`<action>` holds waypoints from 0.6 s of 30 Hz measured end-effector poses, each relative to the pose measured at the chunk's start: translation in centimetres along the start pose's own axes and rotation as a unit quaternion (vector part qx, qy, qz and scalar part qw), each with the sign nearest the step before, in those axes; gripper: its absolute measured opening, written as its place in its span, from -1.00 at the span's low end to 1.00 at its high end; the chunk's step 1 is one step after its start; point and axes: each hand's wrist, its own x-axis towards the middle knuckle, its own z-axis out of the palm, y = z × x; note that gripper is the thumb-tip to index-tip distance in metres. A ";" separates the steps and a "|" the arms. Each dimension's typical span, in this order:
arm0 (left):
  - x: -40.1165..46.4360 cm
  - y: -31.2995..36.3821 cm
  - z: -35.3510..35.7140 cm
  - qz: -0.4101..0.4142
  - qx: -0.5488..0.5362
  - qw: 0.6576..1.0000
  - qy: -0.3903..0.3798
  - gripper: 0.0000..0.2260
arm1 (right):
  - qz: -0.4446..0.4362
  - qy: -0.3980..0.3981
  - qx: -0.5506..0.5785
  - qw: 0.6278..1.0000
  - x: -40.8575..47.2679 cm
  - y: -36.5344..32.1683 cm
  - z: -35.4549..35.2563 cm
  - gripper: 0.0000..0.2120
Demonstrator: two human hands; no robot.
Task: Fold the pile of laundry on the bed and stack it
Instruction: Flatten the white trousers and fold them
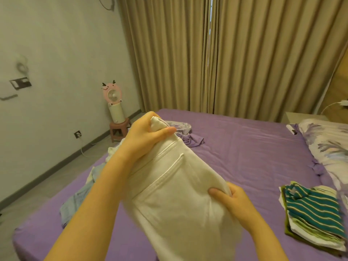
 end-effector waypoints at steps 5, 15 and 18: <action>-1.7 -2.1 0.2 -0.094 -0.066 0.993 -0.038 -0.82 | -0.031 -0.012 -0.082 0.996 -3.3 -6.3 -4.7 -0.58; -7.6 -11.7 3.7 -0.237 -0.152 0.954 -0.104 -0.47 | 0.065 -0.063 -0.226 0.970 0.5 -4.5 -2.9 -0.51; -10.1 -16.2 2.3 -0.250 -0.074 0.959 -0.111 -0.46 | 0.107 -0.101 -0.286 0.947 3.8 1.6 1.4 -0.54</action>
